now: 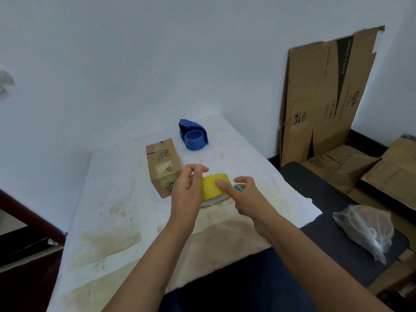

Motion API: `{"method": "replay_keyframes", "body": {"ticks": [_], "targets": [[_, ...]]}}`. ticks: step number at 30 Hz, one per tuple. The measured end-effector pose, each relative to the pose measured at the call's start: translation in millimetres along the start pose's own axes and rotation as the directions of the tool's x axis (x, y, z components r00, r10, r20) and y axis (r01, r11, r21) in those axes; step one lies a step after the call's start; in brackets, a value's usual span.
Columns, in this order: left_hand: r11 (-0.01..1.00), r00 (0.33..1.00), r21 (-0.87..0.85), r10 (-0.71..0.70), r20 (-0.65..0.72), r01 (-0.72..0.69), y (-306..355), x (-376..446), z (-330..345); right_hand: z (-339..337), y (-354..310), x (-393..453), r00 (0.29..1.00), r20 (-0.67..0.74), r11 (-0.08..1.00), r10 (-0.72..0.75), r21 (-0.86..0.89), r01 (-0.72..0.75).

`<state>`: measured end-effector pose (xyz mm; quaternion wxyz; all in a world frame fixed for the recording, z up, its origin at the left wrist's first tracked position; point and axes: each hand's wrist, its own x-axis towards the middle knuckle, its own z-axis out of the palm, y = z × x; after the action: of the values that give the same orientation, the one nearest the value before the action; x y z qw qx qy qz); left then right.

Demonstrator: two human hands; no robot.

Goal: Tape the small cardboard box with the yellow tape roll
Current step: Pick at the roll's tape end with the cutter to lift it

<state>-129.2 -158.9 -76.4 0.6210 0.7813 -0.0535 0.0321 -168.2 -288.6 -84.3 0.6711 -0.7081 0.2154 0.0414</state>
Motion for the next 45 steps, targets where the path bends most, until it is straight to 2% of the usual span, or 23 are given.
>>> {"method": "replay_keyframes", "body": {"ticks": [2,4,6,8,10,11,13,15,17,20,22,25,28,32,38,41,45], "targets": [[0.995,0.995,-0.011,0.098,0.023,-0.098,0,-5,4,3,0,0,0.995,-0.001,0.977,0.098,0.189,-0.096],[0.981,0.980,0.018,0.192,0.057,-0.193,0,-8,5,1,0,-1,0.984,0.082,0.922,0.157,0.344,-0.176],[0.964,0.958,0.039,0.255,0.134,-0.262,0,-10,1,-2,-2,-3,0.981,0.143,0.850,0.128,0.495,-0.183],[0.960,0.938,0.047,0.259,0.231,-0.277,-1,-8,-7,-7,-1,-1,0.989,0.131,0.821,0.073,0.555,-0.134],[0.956,0.930,0.112,0.231,0.286,-0.272,-6,2,-17,-12,-1,0,0.993,0.118,0.895,0.025,0.440,-0.075],[0.930,0.923,0.214,0.225,0.312,-0.299,-8,8,-21,-15,-1,0,0.991,0.135,0.930,0.009,0.362,-0.058],[0.780,0.851,0.417,0.269,0.451,-0.467,-11,17,-26,-17,-2,-2,0.977,0.212,0.970,-0.016,0.239,-0.036],[0.649,0.770,0.476,0.284,0.571,-0.593,-10,21,-24,-14,-4,-6,0.959,0.281,0.992,-0.031,0.127,-0.005],[0.568,0.772,0.550,0.280,0.570,-0.612,-8,22,-22,-11,-4,-10,0.960,0.275,0.998,-0.046,0.059,0.031],[0.403,0.783,0.672,0.322,0.531,-0.622,-7,18,-21,-10,-2,-12,0.978,0.206,0.998,-0.026,0.058,0.014],[0.299,0.757,0.704,0.384,0.529,-0.644,-5,15,-21,-10,-2,-14,0.981,0.194,0.996,0.015,0.083,-0.031],[0.199,0.732,0.733,0.424,0.534,-0.650,-4,12,-20,-7,-2,-16,0.988,0.147,0.990,0.055,0.121,-0.073],[0.172,0.735,0.749,0.423,0.530,-0.639,-2,13,-20,-3,-1,-16,0.994,0.093,0.987,0.051,0.146,-0.064],[0.190,0.752,0.762,0.424,0.505,-0.619,-1,14,-20,-2,-2,-16,0.997,0.075,0.990,0.021,0.135,-0.031],[0.300,0.803,0.777,0.440,0.401,-0.553,-4,16,-20,-1,0,-16,0.998,0.058,0.998,-0.029,0.065,0.025],[0.270,0.765,0.760,0.484,0.424,-0.592,-2,14,-20,-5,-5,-19,0.997,0.075,0.983,0.000,0.184,-0.013],[0.226,0.738,0.754,0.500,0.453,-0.616,-3,13,-20,-5,-4,-19,0.992,0.126,0.989,-0.016,0.145,-0.003]]}}
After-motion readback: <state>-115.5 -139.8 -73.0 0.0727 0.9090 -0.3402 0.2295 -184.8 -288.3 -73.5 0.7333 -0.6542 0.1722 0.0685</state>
